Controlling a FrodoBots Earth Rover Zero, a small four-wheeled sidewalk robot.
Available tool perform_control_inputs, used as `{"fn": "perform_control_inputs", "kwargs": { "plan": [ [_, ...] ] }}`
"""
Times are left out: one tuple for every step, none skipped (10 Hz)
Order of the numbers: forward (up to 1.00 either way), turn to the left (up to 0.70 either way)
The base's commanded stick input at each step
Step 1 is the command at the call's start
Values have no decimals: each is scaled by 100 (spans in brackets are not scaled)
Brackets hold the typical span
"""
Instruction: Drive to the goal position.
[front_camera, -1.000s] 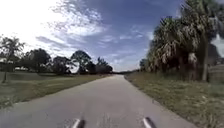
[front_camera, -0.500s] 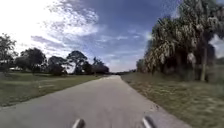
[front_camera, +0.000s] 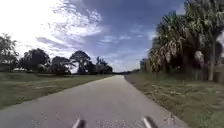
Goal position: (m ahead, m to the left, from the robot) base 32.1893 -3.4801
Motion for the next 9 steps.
{"fn": "perform_control_inputs", "kwargs": {
  "plan": [
    [69, 3],
    [69, 3],
    [69, 3],
    [69, 3],
    [69, 22],
    [69, 32],
    [69, 29],
    [69, 11],
    [69, 3]
  ]
}}
